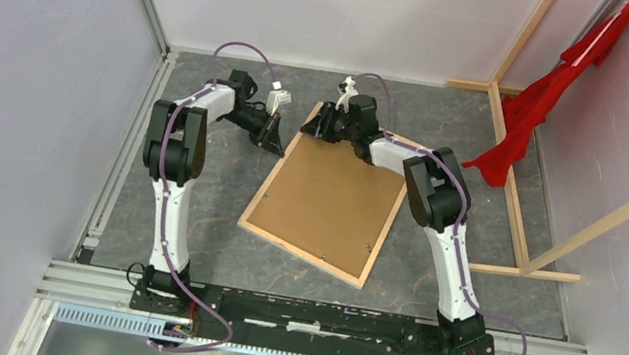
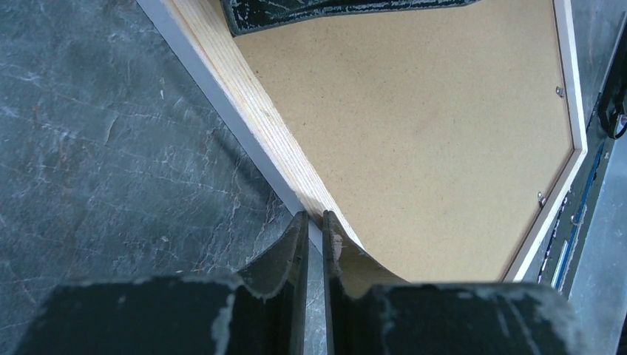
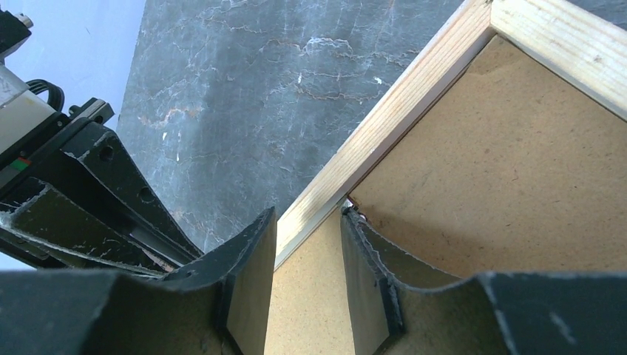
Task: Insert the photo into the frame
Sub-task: Install the photo frame at the center of the board.
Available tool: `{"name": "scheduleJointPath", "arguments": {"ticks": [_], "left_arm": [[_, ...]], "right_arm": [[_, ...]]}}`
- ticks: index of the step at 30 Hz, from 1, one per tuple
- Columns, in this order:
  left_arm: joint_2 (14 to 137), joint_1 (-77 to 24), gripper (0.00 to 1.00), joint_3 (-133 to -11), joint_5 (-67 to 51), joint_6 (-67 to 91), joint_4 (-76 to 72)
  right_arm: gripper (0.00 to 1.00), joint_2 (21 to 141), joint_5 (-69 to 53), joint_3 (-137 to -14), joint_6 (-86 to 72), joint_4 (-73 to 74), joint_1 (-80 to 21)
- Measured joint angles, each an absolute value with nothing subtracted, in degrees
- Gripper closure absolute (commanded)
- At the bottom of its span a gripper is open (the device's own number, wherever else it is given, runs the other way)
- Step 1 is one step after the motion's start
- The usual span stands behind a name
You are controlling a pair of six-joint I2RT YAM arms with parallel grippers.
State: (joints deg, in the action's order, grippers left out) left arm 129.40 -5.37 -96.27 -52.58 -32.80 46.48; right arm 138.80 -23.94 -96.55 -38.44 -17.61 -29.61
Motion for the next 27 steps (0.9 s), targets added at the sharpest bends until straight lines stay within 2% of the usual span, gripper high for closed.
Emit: {"name": "scheduleJointPath", "arguments": {"ticks": [6,12,16,23,27], "left_arm": [[129.4,-5.4,0.84,-96.3,-52.6,-32.8,46.5],[129.4,-5.4,0.84,-96.3,-52.6,-32.8,46.5],[129.4,-5.4,0.83,-96.3,-52.6,-32.8,46.6],[128.2,-5.1,0.77,-95.9,-50.2,-35.8,49.3],[126.3,-4.6,0.75,-94.2,-45.9,-39.6,51.7]], "right_arm": [[0.56,138.8,-24.1,-96.6,-38.8,-17.6,-29.6],[0.46,136.4,-24.0,-93.3,-38.6,-18.4,-29.0],[0.35,130.7,-22.8,-86.6,-37.5,-17.4,-27.4],[0.02,112.2,-15.0,-68.6,-34.3,-13.4,-21.0],[0.02,98.5,-6.5,-58.4,-32.4,-10.0,-17.4]]}}
